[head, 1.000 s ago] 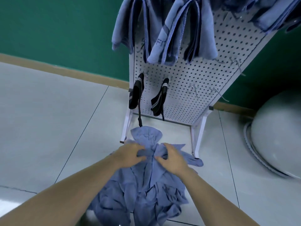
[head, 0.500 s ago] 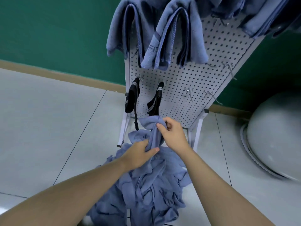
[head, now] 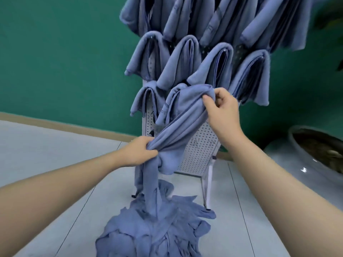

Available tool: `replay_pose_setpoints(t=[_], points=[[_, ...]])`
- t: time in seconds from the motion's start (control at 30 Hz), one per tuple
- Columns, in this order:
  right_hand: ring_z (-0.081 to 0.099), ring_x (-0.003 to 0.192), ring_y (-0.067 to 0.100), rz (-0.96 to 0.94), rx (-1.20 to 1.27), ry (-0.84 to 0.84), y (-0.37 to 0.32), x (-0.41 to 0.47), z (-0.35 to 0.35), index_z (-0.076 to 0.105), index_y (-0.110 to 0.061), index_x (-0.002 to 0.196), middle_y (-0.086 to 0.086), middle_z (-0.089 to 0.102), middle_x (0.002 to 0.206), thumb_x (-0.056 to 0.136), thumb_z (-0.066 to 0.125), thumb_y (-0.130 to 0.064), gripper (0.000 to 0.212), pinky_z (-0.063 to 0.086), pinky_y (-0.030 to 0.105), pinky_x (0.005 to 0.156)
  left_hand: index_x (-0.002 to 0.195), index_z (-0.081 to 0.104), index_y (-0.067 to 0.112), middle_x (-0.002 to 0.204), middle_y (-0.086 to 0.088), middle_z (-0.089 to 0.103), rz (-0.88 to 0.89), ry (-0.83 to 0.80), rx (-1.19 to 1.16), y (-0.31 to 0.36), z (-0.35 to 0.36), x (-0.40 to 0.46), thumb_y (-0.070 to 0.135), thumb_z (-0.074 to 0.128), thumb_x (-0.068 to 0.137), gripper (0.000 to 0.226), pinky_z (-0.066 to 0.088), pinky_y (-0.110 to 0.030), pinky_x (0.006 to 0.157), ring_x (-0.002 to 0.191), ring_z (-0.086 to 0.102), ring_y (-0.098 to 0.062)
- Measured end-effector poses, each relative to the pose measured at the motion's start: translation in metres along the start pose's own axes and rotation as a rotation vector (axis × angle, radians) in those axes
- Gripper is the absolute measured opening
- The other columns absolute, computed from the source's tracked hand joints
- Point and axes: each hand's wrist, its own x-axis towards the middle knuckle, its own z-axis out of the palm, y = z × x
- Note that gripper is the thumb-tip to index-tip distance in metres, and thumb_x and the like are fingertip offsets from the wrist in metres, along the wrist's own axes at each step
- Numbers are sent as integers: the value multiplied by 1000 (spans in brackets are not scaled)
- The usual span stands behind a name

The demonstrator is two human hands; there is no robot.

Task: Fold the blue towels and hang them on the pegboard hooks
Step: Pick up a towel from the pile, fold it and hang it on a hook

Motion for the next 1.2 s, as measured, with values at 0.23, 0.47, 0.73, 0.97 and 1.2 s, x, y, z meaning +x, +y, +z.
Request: replay_pose_setpoints(t=[0.23,0.47,0.73,0.97,1.2], points=[[44,63,10,35,-25,173,-5,-3,-44,61,-1,93,-3,50,69,101,62,-18,19,40,29,62,81,58,15,73,-4,61,63,53,101,21,-57,-36,27,54,65,20,43,-32,62,63,48,-14],[41,67,12,92,-140,150,33,-41,-47,55,5,84,6,48,73,96,65,-20,29,37,27,63,58,32,11,59,3,28,71,29,-131,24,-51,-57,15,41,58,10,18,-32,54,57,22,-13],[35,62,5,69,-107,26,32,-54,-37,42,-5,84,1,40,76,105,53,-17,27,33,15,55,77,70,15,67,7,62,24,-84,5,12,-46,-56,44,80,86,32,41,-26,60,61,50,-8],[42,69,14,82,-119,-136,51,-62,-29,47,1,91,6,46,75,102,63,-26,33,34,30,64,86,68,17,75,13,70,73,-3,47,-12,-31,-58,30,51,106,30,46,-24,69,68,53,-1],[43,59,12,26,-614,-545,54,-61,-36,51,-33,105,-4,52,64,63,87,-64,63,36,31,58,82,62,14,68,13,55,174,256,-104,-12,-34,-48,6,56,100,21,37,-16,58,63,44,-2]])
